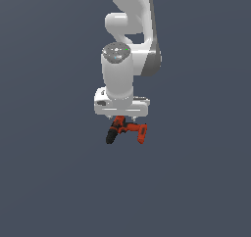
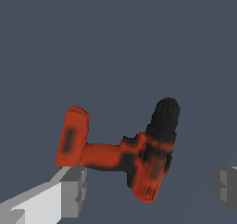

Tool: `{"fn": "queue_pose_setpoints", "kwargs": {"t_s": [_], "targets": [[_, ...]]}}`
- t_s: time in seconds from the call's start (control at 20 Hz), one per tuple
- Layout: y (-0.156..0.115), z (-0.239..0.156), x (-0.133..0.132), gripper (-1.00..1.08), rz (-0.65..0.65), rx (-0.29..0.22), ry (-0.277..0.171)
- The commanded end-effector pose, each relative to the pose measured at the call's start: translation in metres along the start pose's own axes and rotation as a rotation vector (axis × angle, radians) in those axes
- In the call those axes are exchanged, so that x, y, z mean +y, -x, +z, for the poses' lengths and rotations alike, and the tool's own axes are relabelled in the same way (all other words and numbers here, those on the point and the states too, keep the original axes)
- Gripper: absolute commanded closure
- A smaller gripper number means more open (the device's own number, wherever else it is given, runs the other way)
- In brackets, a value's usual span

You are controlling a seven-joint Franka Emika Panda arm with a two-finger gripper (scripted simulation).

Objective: Pick up the object and move it to a goal position.

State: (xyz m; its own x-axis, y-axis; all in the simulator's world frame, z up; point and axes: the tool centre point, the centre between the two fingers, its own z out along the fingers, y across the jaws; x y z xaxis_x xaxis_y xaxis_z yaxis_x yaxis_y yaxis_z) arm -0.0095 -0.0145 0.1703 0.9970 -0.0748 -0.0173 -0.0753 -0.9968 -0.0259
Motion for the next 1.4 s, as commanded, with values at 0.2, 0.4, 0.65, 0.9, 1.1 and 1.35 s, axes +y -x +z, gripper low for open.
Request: {"fn": "queue_pose_setpoints", "kwargs": {"t_s": [0.2, 0.4, 0.65, 0.9, 1.1, 1.35], "targets": [[0.003, 0.002, 0.004, -0.60, -0.003, -0.009, 0.000], [0.006, 0.003, 0.007, -0.60, -0.008, -0.017, 0.000], [0.003, 0.008, 0.009, -0.60, 0.006, -0.018, -0.004], [-0.002, 0.027, 0.019, -0.60, 0.048, -0.024, -0.017], [-0.008, 0.052, 0.031, -0.60, 0.104, -0.032, -0.033], [-0.013, 0.084, 0.048, -0.60, 0.175, -0.041, -0.050]]}}
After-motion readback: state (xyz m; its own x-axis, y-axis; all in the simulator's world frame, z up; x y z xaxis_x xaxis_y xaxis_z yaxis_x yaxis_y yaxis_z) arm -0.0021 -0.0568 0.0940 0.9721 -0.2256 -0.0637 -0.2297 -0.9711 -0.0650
